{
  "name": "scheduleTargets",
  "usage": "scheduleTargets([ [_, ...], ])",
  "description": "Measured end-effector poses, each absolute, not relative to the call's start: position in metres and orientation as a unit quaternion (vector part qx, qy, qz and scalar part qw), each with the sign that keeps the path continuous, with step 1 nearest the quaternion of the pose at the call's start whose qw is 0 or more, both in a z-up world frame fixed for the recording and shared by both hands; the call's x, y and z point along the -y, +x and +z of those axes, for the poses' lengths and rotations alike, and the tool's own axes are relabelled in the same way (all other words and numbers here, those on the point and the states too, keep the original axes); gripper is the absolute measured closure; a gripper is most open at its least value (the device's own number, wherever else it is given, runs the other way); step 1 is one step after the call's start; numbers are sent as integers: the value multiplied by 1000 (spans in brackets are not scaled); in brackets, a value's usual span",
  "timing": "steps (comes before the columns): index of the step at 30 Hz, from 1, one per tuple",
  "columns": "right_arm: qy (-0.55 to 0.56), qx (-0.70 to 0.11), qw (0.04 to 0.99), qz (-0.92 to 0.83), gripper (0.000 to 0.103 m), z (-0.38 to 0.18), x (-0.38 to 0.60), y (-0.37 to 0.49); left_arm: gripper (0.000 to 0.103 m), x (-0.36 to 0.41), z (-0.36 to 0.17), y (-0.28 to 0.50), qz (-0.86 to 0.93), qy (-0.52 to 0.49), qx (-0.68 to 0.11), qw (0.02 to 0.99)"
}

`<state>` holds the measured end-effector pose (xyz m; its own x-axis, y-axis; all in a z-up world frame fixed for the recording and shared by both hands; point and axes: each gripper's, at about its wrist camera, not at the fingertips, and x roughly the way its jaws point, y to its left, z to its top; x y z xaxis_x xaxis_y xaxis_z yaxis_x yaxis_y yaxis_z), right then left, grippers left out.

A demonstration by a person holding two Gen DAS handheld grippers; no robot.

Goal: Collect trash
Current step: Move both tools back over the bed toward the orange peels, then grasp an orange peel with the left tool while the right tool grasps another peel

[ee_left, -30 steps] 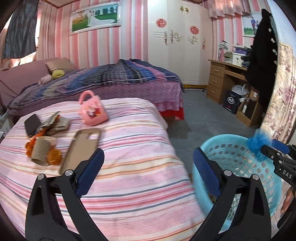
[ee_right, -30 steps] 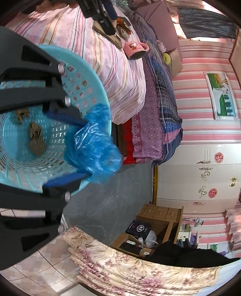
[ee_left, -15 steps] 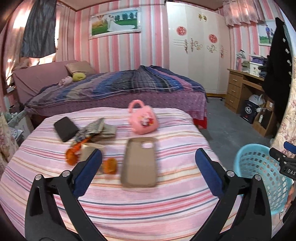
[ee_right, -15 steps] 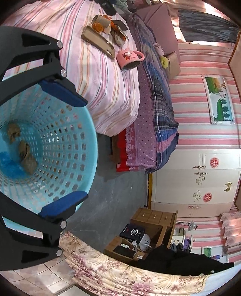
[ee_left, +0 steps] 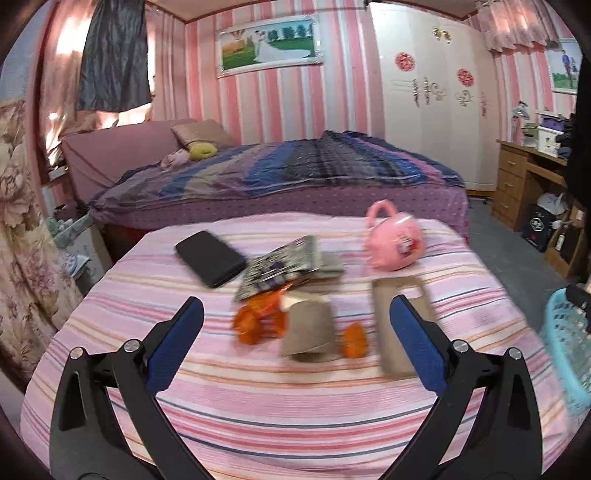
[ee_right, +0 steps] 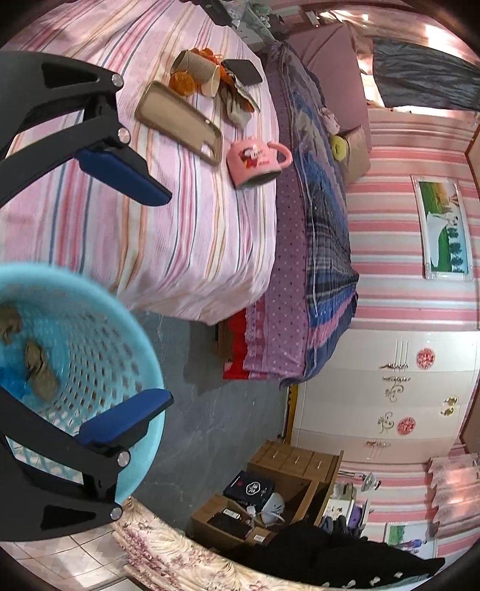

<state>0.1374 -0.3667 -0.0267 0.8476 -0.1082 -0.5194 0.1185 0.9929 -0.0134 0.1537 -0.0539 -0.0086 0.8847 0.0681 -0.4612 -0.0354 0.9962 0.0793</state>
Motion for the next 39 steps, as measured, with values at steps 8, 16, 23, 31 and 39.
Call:
scheduleTargets([
  [8, -4, -287, 957, -42, 5, -33, 321, 157, 6, 5, -23, 167, 52, 14, -265, 963],
  [16, -23, -291, 956, -24, 5, -40, 278, 173, 6, -37, -42, 171, 81, 2, -299, 951],
  [23, -11, -299, 954, -9, 5, -48, 252, 187, 6, -69, -54, 175, 103, -13, -323, 941],
  [31, -20, -299, 954, -6, 5, -49, 239, 201, 6, -74, -63, 202, 87, -34, -344, 934],
  [39, 12, -309, 951, -12, 5, -52, 250, 213, 15, -38, -76, 233, 33, -20, -375, 926],
])
